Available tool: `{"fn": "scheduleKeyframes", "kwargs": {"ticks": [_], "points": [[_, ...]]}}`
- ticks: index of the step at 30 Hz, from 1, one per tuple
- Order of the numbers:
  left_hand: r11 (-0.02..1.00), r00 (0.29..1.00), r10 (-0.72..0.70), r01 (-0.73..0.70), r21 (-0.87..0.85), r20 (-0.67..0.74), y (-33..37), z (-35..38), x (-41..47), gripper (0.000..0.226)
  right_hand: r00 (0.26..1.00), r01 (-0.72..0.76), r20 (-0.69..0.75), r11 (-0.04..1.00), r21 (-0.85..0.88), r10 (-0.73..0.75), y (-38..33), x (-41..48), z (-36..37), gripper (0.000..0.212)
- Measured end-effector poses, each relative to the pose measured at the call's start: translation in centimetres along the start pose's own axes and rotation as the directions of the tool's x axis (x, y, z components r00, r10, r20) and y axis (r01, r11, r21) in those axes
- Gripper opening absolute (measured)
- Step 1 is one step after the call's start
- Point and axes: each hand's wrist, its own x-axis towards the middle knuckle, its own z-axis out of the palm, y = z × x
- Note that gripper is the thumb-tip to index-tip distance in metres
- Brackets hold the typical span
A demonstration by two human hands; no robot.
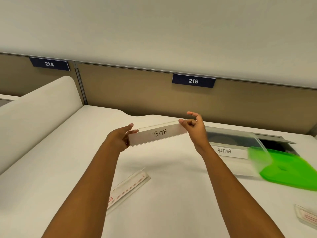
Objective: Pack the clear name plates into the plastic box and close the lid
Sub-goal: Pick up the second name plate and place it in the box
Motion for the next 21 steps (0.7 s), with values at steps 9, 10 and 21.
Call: {"fn": "scheduleKeyframes", "kwargs": {"ticks": [9,10,21], "points": [[0.919,0.935,0.347,-0.355,0.170,0.080,-3.8,8.0,-3.3,0.033,0.982,0.080,-0.172,0.996,0.028,-0.074,-3.0,-1.8,-7.8,0.010],[0.902,0.921,0.374,-0.388,0.190,0.107,-4.3,8.7,-3.6,0.040,0.979,0.080,-0.192,0.996,0.030,-0.073,-3.1,-1.9,-8.8,0.009],[0.786,0.838,0.465,-0.539,0.303,0.285,-7.5,15.1,-6.1,0.052,0.995,0.007,-0.099,0.997,-0.072,-0.015,-2.8,-3.0,-19.7,0.031]]}}
